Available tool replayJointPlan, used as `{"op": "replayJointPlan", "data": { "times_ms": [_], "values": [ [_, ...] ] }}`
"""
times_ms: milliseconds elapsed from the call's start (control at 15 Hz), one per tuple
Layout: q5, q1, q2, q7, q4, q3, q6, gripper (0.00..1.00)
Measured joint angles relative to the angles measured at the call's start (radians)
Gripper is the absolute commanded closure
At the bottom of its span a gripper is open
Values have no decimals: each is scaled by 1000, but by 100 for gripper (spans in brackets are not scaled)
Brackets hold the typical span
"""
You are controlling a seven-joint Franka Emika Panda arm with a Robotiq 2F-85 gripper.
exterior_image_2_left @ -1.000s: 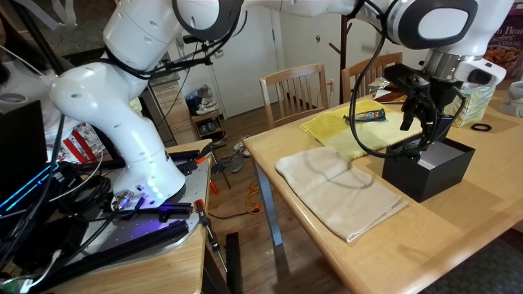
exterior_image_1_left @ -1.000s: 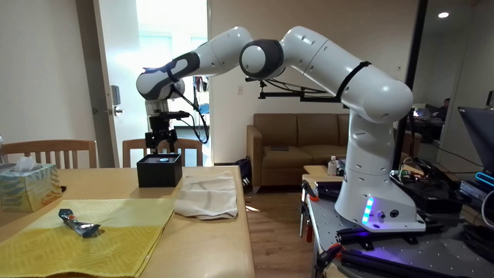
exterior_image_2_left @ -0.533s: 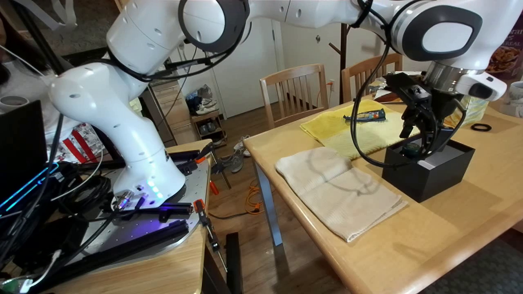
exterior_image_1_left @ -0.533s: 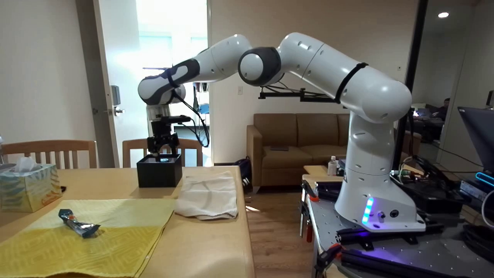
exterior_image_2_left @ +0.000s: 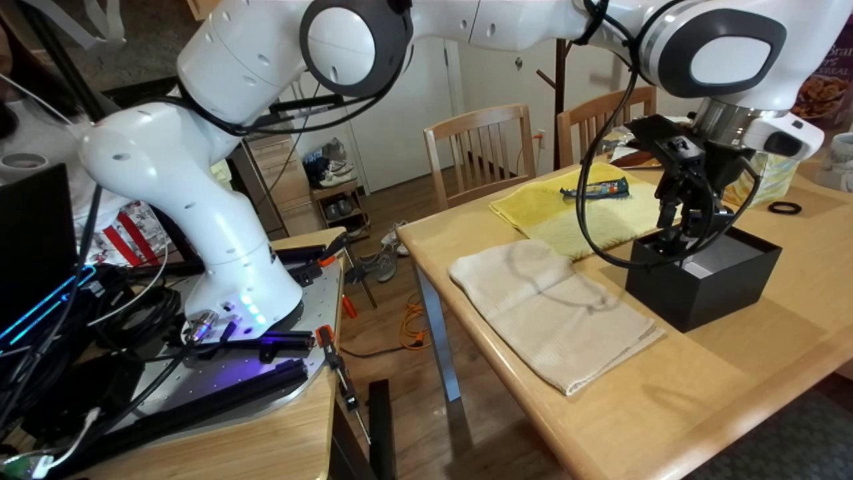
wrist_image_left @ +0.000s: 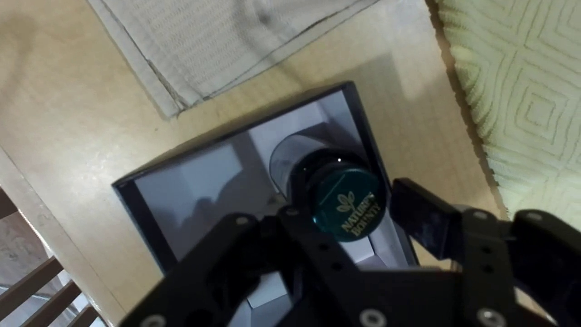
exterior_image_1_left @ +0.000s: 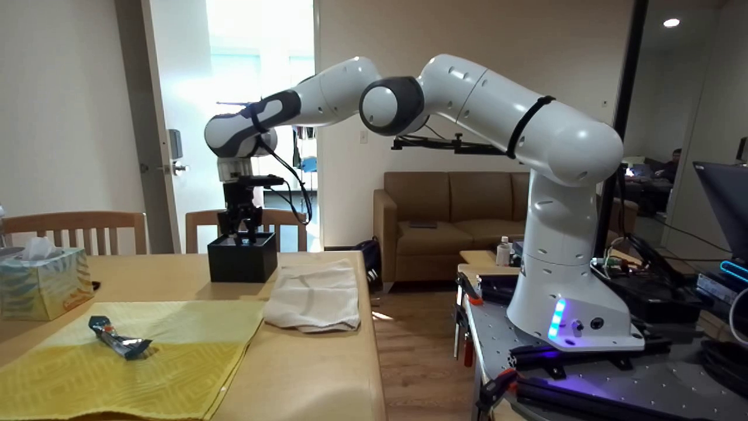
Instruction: Pick up the bottle from the black box and put it on the table.
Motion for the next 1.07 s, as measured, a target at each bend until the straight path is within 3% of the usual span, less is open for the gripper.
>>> {"op": "replayJointPlan", "data": {
  "times_ms": [133,200,333,867,1067],
  "values": [
    [0,-1,1,0,9,0,0,91],
    [0,-2,1,0,12,0,0,48],
    [1,-5,3,0,18,0,-2,51],
    [1,-12,25,0,34,0,-5,2],
    [1,-16,30,0,34,0,-6,0]
  ]
}}
